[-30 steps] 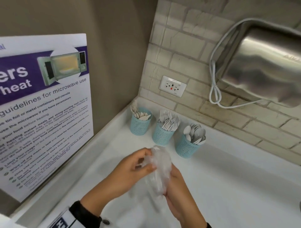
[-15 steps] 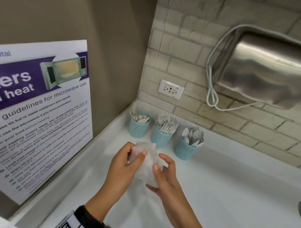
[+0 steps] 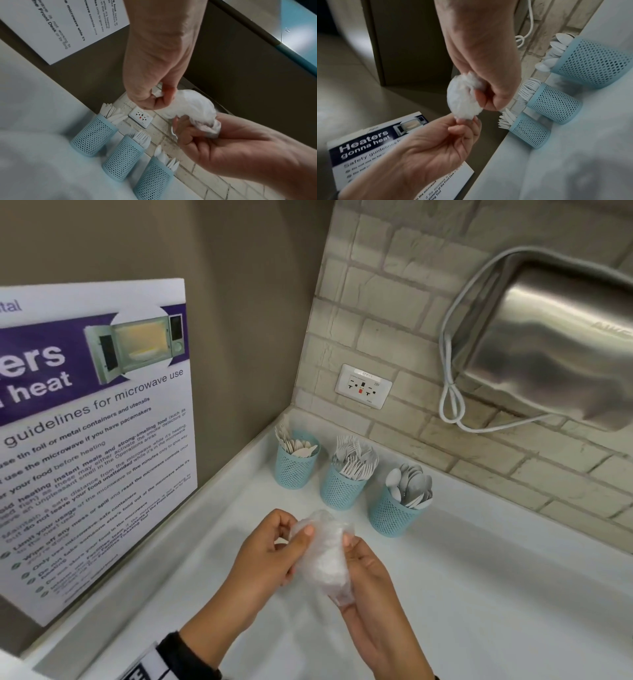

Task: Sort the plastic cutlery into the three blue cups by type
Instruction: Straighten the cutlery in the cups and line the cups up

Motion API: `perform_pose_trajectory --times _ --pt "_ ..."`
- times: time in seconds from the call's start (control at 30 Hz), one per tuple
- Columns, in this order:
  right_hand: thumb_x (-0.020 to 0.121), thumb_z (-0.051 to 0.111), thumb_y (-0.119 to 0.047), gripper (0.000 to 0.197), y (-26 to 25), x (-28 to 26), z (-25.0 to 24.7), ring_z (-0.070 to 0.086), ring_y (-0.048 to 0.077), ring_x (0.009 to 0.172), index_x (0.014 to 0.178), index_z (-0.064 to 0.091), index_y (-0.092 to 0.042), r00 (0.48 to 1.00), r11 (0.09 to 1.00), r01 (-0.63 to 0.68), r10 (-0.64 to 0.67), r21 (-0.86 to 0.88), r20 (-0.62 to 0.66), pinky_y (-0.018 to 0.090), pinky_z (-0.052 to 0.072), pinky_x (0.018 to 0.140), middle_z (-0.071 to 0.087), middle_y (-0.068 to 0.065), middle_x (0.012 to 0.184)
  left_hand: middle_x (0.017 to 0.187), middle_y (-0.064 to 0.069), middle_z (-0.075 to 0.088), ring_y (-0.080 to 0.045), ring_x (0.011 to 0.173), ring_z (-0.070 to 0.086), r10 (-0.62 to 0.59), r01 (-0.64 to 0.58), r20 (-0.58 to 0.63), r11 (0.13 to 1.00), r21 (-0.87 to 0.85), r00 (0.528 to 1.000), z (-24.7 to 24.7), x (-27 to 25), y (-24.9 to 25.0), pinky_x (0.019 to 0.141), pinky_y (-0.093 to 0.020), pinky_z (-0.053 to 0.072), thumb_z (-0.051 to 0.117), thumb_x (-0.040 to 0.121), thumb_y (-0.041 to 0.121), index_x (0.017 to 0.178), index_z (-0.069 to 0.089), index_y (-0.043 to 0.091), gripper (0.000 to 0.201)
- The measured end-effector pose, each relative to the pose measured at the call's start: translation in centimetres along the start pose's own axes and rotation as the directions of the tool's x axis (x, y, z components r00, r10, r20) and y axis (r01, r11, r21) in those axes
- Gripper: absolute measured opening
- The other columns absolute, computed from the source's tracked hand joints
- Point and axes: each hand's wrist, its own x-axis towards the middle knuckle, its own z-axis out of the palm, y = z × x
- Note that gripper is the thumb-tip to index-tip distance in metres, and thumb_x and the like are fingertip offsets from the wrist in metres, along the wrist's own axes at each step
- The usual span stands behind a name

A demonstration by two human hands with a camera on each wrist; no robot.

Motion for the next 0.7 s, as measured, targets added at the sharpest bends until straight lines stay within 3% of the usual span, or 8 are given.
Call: perform_pose_trajectory --times 0.1,0.17,0.23,0.33,0.4,0.5,0.6,0.7 --pt "0.091 0.056 -0.028 0.027 0.3 0.1 0.0 0.072 0.021 0.085 0.117 0.048 -0.024 0.999 0.997 -0.007 0.010 -0.079 0.032 0.024 0.054 0.063 0.075 0.008 0.099 0.089 -0.003 0.055 -0.011 0.054 0.055 0.010 -0.011 -0.046 1.000 -0.029 0.999 0.3 -0.2 0.0 0.051 -0.018 0.047 0.068 0.083 0.008 0.095 0.050 0.011 0.022" --pt "0.090 0.056 -0.034 0.028 0.3 0.1 0.1 0.071 0.017 0.090 0.118 0.049 -0.033 1.000 0.991 0.003 0.001 -0.134 0.031 0.022 0.053 0.067 0.075 0.001 0.099 0.090 -0.002 0.057 -0.006 0.061 0.059 0.021 -0.021 -0.019 0.999 -0.041 1.000 0.5 -0.4 -0.1 0.059 -0.016 0.050 0.066 0.083 0.006 0.094 0.052 0.012 0.019" --pt "0.084 0.058 -0.041 0.039 0.2 0.1 0.3 0.070 0.018 0.095 0.119 0.054 -0.024 1.000 0.989 0.022 -0.021 -0.145 0.009 0.024 0.052 0.072 0.074 0.004 0.104 0.091 -0.004 0.063 -0.006 0.072 0.063 0.021 -0.019 0.043 0.998 -0.052 0.999 0.6 -0.7 0.0 0.069 -0.018 0.053 0.062 0.088 0.011 0.092 0.058 0.011 0.005" --pt "0.082 0.067 -0.047 0.055 0.0 0.1 0.2 0.067 0.036 0.101 0.110 0.055 -0.001 0.998 0.990 0.045 -0.052 -0.131 -0.045 0.038 0.049 0.083 0.071 0.017 0.105 0.099 -0.007 0.070 -0.014 0.092 0.067 0.018 0.002 0.175 0.993 -0.116 0.984 0.8 -1.1 0.3 0.087 -0.028 0.055 0.058 0.090 0.027 0.100 0.064 0.010 0.020" --pt "0.078 0.070 -0.046 0.062 -0.5 -0.1 -0.1 0.065 0.040 0.103 0.101 0.049 0.008 0.997 0.992 0.057 -0.062 -0.110 -0.046 0.043 0.048 0.088 0.071 0.021 0.102 0.100 -0.006 0.071 -0.018 0.097 0.067 0.034 0.001 0.247 0.990 -0.139 0.968 1.0 -1.5 0.3 0.089 -0.029 0.054 0.063 0.082 0.035 0.108 0.064 0.016 0.033" --pt "0.082 0.069 -0.046 0.051 -0.9 -0.2 -0.5 0.069 0.038 0.096 0.088 0.054 0.003 0.998 0.992 0.059 -0.061 -0.114 -0.015 0.044 0.050 0.085 0.072 0.022 0.096 0.088 -0.002 0.069 -0.017 0.087 0.069 0.038 -0.004 0.297 0.994 -0.112 0.954 1.3 -1.7 -0.1 0.080 -0.027 0.055 0.074 0.078 0.035 0.108 0.063 0.027 0.033" --pt "0.090 0.053 -0.046 0.043 -0.6 -0.2 -0.5 0.069 0.033 0.098 0.093 0.072 -0.007 0.995 0.984 0.082 -0.089 -0.159 -0.040 0.045 0.052 0.090 0.073 0.018 0.098 0.083 -0.006 0.067 -0.020 0.078 0.066 0.039 -0.011 0.213 0.991 -0.133 0.976 1.4 -1.4 -0.3 0.074 -0.032 0.054 0.075 0.080 0.023 0.093 0.064 0.014 0.019" --pt "0.087 0.050 -0.051 0.041 0.1 -0.4 -0.4 0.068 0.015 0.100 0.109 0.063 -0.020 0.991 0.970 0.112 -0.125 -0.214 -0.047 0.029 0.053 0.080 0.071 0.004 0.108 0.081 -0.006 0.071 -0.018 0.076 0.068 0.143 -0.144 -0.027 0.989 -0.031 0.989 1.0 -0.8 -0.6 0.070 -0.027 0.053 0.076 0.079 0.022 0.081 0.061 0.009 0.020"
